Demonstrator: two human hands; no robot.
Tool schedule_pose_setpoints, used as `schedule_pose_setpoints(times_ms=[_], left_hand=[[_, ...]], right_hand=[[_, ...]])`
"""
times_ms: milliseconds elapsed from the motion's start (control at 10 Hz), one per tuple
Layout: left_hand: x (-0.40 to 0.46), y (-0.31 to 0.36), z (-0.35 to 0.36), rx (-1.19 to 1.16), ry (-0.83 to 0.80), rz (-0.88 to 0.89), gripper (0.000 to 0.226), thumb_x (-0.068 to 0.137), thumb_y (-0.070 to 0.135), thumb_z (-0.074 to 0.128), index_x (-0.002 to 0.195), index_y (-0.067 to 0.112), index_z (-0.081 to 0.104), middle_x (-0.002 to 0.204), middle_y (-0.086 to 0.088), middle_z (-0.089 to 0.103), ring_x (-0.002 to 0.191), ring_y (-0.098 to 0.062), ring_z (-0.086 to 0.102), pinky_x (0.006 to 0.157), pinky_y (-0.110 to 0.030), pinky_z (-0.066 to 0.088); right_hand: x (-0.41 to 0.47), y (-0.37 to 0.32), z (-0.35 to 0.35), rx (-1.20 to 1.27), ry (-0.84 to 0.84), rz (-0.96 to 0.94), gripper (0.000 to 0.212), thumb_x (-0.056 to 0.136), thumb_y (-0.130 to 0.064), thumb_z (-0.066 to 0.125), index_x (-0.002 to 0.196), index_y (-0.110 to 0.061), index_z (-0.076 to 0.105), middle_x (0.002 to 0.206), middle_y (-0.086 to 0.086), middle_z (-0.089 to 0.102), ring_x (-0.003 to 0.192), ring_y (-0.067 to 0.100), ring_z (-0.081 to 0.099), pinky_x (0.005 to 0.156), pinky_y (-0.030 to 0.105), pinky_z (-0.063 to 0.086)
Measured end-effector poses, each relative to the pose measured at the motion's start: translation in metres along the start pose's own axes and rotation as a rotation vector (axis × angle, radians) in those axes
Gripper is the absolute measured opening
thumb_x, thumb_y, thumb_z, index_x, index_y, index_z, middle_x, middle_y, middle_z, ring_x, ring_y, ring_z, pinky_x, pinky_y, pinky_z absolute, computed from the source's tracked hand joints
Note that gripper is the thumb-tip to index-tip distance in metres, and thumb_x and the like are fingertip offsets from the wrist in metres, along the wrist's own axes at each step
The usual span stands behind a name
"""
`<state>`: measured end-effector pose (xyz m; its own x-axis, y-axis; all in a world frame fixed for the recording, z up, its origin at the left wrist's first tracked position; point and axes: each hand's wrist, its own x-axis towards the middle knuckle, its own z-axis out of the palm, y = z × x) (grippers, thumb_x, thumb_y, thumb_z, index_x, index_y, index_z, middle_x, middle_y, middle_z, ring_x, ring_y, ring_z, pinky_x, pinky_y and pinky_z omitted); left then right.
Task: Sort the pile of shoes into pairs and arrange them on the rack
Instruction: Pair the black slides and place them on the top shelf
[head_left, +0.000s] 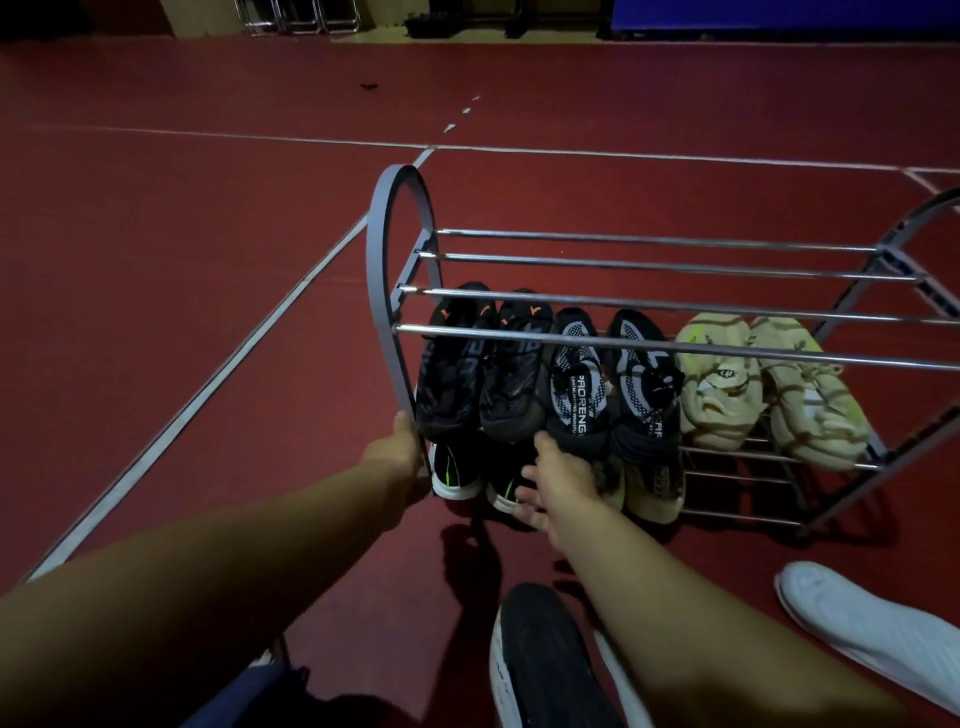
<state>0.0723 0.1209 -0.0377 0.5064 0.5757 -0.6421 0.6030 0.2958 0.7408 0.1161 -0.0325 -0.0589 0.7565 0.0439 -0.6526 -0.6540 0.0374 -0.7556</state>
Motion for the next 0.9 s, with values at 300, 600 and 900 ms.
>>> schedule_pose_setpoints(times_ms=[300,600,900], left_hand=[[-0.044,-0.085,-0.009,0.894,-0.403,0.027,0.026,0.093,0.005,0.051,0.074,0.023,0.053,0.077,0.004,0.057,0.070,-0.013,0.058,0.071,-0.026,0.055],[-0.067,-0.103,0.030,1.155,-0.399,0.107,0.019,0.095,0.011,0.050,0.082,0.020,0.060,0.094,-0.007,0.061,0.074,-0.019,0.059,0.077,-0.035,0.056],[-0.110,-0.223,0.065,0.609,-0.215,-0.168,0.079,0.073,0.065,0.066,0.121,0.002,0.063,0.119,-0.016,0.067,0.105,-0.032,0.065,0.095,-0.038,0.052]], right_hand=[[-0.011,0.099,-0.133,-1.097,0.251,-0.188,0.034,0.087,-0.044,0.050,0.085,-0.017,0.071,0.096,0.005,0.070,0.094,0.030,0.065,0.074,0.029,0.046],[-0.015,0.160,-0.165,-1.054,0.270,0.091,0.082,0.071,-0.044,0.075,0.136,-0.012,0.036,0.137,0.018,0.048,0.123,0.039,0.047,0.102,0.047,0.042],[0.003,0.194,-0.192,-0.856,0.203,0.282,0.085,0.041,-0.076,0.064,0.098,-0.013,0.071,0.103,0.010,0.069,0.098,0.034,0.065,0.091,0.041,0.052]])
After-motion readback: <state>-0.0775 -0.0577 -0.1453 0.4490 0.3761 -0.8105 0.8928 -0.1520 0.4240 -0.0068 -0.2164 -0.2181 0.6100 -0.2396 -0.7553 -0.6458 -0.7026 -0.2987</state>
